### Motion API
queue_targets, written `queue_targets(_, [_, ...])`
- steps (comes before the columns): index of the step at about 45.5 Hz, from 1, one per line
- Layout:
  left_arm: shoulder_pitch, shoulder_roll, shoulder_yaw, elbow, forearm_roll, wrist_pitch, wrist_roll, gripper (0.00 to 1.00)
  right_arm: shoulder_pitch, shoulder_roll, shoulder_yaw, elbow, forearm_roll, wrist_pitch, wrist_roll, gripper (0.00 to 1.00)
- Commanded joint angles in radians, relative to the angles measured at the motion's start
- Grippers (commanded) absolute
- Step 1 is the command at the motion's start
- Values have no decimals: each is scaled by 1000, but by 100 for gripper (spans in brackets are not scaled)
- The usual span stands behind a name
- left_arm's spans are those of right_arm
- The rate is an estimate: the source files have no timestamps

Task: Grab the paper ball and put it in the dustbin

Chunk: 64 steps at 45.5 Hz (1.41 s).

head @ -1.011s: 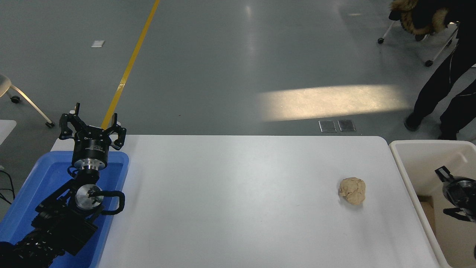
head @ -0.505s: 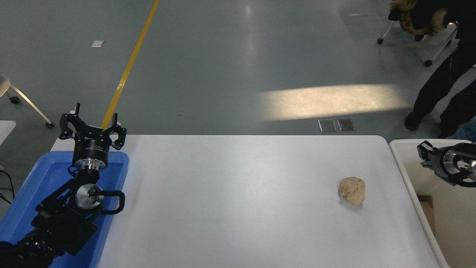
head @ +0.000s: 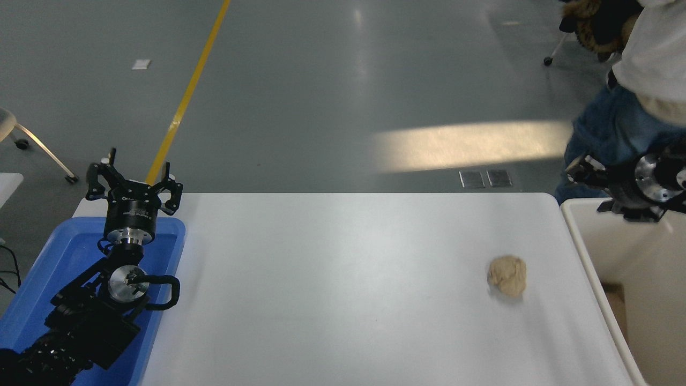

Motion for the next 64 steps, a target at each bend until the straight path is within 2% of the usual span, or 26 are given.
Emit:
queue_targets(1, [0, 0, 0, 0, -1, 2, 0, 99, 316, 92, -68, 245, -5, 89, 0, 100])
queue_targets(16, [2, 0, 0, 1, -2, 2, -2, 99, 565, 245, -57, 310, 14, 256, -2, 100])
queue_targets(25, [2, 0, -2, 0, -2, 2, -2, 99, 677, 256, -34, 310, 51, 376, -1, 100])
queue_targets(32, [2, 0, -2, 1, -2, 2, -2, 99, 682, 255, -34, 310, 54, 391, -1, 100])
queue_targets(39, [2, 0, -2, 0, -2, 2, -2, 99, 604, 252, -45, 310, 42, 335, -3, 99])
queue_targets(48, [2, 0, -2, 1, -2, 2, -2, 99, 386, 238, -83, 275, 16, 139, -9, 98])
queue_targets(57, [2, 0, -2, 0, -2, 2, -2, 99, 36, 227, -97, 114, 13, -58, -9, 98])
queue_targets(64, [0, 0, -2, 1, -2, 2, -2, 99, -186, 229, -63, -43, 16, -115, -9, 98])
